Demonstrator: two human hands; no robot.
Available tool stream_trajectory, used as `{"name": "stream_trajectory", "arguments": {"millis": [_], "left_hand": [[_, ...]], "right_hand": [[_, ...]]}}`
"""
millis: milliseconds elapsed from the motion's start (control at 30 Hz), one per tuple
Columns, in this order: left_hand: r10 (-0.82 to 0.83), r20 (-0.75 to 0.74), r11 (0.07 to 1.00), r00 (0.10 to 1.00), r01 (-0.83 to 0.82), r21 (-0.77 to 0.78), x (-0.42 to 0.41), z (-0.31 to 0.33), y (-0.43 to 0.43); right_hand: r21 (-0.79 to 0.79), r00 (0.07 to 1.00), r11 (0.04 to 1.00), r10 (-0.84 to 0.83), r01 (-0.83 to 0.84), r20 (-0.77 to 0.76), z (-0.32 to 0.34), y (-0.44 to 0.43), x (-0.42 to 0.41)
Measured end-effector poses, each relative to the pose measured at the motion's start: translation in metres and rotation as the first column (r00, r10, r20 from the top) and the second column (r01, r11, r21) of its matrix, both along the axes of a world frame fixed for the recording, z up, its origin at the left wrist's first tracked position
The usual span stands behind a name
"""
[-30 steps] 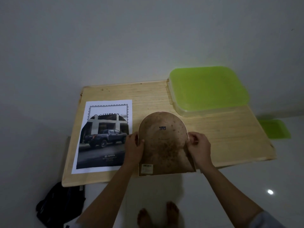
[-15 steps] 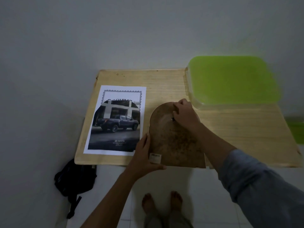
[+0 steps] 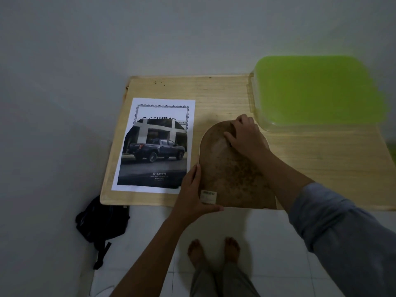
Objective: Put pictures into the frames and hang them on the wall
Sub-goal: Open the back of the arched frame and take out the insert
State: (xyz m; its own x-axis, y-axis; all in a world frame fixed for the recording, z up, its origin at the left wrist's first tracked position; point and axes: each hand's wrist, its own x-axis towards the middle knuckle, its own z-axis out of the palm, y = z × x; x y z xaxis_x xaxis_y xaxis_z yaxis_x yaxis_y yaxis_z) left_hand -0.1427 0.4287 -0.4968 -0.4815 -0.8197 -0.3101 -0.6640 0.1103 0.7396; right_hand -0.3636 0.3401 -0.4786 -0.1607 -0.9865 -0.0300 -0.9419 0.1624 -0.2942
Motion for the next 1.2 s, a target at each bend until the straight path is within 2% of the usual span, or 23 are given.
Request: {"name": "stream_trajectory", "arguments": {"millis": [133,300,400,567,767,867,1000,1133,1167,1200], "left_hand": [[-0.002,-0.007,1.000,1.000,0.002,-0.008,0.001,-0.001,0.001],[-0.006,-0.020,1.000,1.000,0.006,-0.002,0.000,0.000,0.003],[-0.029,-0.022,1.000,0.999,0.029,-0.011,0.001,0.002,0.006],[-0.031,-0.012,0.999,0.999,0.030,-0.032,0.000,0.003,0.008],[-0.012,-0.023,1.000,1.000,0.011,-0.027,0.001,0.004,0.010],[-0.012,-0.024,0.999,1.000,0.011,-0.042,0.002,0.004,0.011],[0.012,-0.032,0.998,0.999,-0.014,-0.059,0.002,0.004,0.011],[0.000,-0.030,0.998,1.000,-0.002,-0.067,0.002,0.005,0.010],[-0.005,-0.025,0.998,1.000,0.003,-0.069,0.002,0.005,0.010],[-0.012,-0.018,0.998,1.000,0.011,-0.069,0.002,0.004,0.009]], "right_hand": [[-0.020,0.999,1.000,-0.018,0.019,0.040,-0.002,0.000,0.000],[0.084,0.988,0.995,-0.067,0.056,0.138,0.004,-0.011,-0.004],[0.125,0.990,0.989,-0.089,0.076,0.106,0.007,-0.012,-0.006],[0.105,0.993,0.992,-0.086,0.077,0.080,0.014,-0.011,-0.009],[0.114,0.957,0.992,-0.077,0.046,0.280,0.040,-0.015,-0.011],[0.104,0.898,0.994,-0.075,0.033,0.433,0.058,-0.017,-0.029],[0.111,0.764,0.992,-0.111,0.052,0.635,0.072,-0.008,-0.040],[0.128,0.546,0.987,-0.160,0.097,0.822,0.075,0.009,-0.048],[0.136,0.541,0.985,-0.173,0.108,0.823,0.073,0.012,-0.052],[0.139,0.577,0.982,-0.189,0.130,0.795,0.072,0.015,-0.054]]}}
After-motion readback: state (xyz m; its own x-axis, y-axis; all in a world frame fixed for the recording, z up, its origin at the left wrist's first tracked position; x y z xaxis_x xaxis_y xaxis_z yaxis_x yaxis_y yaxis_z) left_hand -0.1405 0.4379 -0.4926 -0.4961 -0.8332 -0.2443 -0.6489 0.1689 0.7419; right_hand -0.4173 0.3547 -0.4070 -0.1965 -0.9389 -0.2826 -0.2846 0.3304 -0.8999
